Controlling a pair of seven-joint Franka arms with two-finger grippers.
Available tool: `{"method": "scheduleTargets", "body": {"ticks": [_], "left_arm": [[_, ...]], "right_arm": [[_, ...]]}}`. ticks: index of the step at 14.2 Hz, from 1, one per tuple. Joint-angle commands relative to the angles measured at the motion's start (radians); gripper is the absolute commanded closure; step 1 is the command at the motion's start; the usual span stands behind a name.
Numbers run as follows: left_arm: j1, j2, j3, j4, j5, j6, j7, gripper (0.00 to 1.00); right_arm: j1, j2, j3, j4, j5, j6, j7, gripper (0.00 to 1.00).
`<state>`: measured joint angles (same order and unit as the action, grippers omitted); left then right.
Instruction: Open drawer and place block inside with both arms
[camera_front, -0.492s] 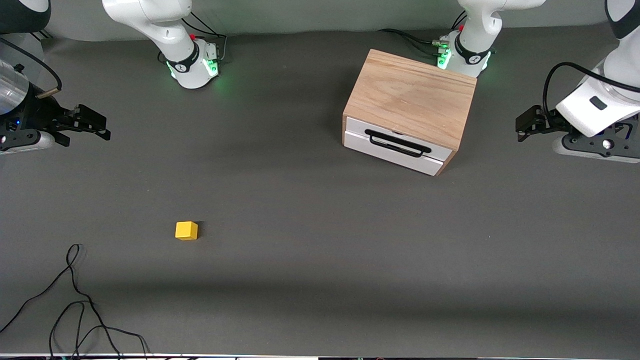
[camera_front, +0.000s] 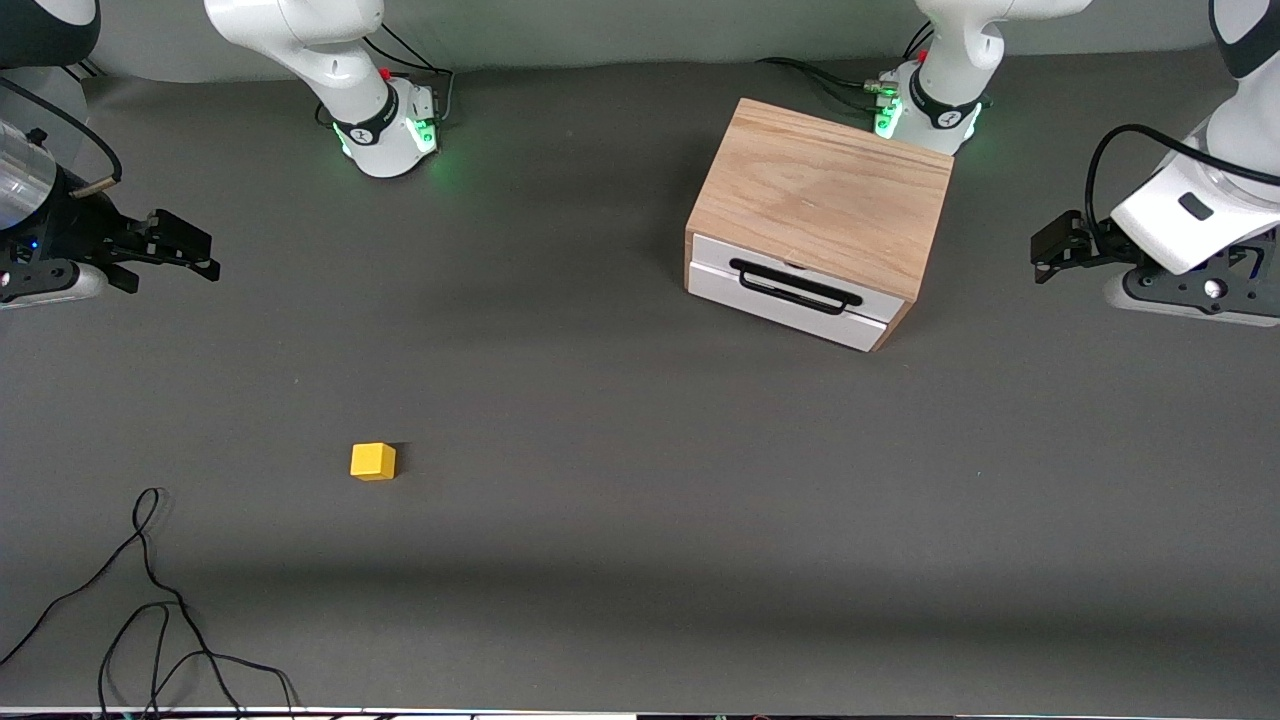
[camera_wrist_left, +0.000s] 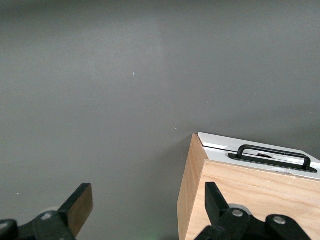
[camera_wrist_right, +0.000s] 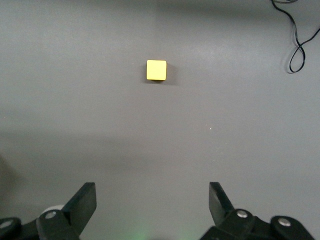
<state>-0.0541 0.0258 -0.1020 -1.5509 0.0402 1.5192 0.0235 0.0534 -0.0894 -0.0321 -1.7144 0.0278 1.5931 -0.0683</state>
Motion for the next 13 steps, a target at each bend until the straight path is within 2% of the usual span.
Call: {"method": "scheduleTargets", "body": {"ticks": [1,13], "left_arm": [[-0.004,-0.012,0.004,-0.011,0.003,-0.014,0.016,0.00],[-0.006,0.005,0.004,-0.011,0.003,-0.014,0.016,0.00]], "right_arm": [[-0.009,0.005,0.006,0.001,-0.003,-0.001,0.019,0.00],[-0.012,0.034,-0.003,0.009,-0.012,0.002,0.024,0.00]]}}
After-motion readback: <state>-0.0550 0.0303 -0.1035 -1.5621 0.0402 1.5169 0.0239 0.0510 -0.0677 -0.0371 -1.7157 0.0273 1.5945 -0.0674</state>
